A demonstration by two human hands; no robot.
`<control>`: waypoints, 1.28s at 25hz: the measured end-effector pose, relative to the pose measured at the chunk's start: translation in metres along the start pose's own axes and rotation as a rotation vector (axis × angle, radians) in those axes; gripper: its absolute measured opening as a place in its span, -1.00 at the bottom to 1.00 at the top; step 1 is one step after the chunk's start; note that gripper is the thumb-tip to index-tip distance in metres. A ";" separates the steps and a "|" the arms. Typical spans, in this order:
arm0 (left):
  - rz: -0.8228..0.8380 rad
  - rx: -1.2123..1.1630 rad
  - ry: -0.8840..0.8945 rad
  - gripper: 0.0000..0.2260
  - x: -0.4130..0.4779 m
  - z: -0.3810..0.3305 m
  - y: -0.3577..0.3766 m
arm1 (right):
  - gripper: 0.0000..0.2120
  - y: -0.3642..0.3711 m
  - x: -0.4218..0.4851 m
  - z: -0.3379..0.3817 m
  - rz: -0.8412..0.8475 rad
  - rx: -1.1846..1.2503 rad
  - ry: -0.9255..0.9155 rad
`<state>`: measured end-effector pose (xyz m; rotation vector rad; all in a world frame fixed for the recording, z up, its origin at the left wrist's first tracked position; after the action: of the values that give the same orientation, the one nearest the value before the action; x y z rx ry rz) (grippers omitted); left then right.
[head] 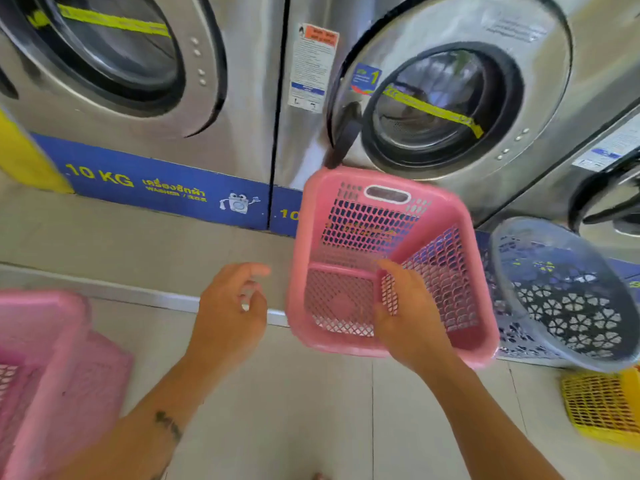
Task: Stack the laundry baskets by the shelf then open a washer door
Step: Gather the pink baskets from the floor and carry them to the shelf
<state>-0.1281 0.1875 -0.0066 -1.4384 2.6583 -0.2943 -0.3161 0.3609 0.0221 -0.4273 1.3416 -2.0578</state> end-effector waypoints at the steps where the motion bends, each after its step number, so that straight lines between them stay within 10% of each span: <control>1: -0.004 0.035 0.055 -0.66 0.006 -0.006 0.030 | -0.40 -0.012 0.009 -0.030 -0.035 -0.049 0.017; 8: -0.019 0.493 -0.001 -0.44 0.059 0.017 0.123 | -0.28 -0.041 0.047 -0.168 -0.013 -0.331 0.209; 18: 0.101 0.577 0.109 -0.35 0.052 0.048 0.126 | -0.37 -0.018 0.057 -0.221 0.042 -0.117 0.433; 32: -0.094 0.185 -0.252 -0.40 -0.149 0.124 -0.129 | -0.30 0.077 -0.182 -0.053 -0.035 -0.024 0.418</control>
<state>0.0812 0.2286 -0.0994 -1.4388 2.3060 -0.3334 -0.1859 0.4979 -0.0570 -0.0260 1.6059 -2.2431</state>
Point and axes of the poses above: each hand's wrist, its own x-axis towards the middle knuckle, its own y-axis out of the palm, z = x × y, the point moved 5 cm from there along x, towards the middle knuckle, and after that the axes turned 12 degrees about -x, right-handed, at the moved point
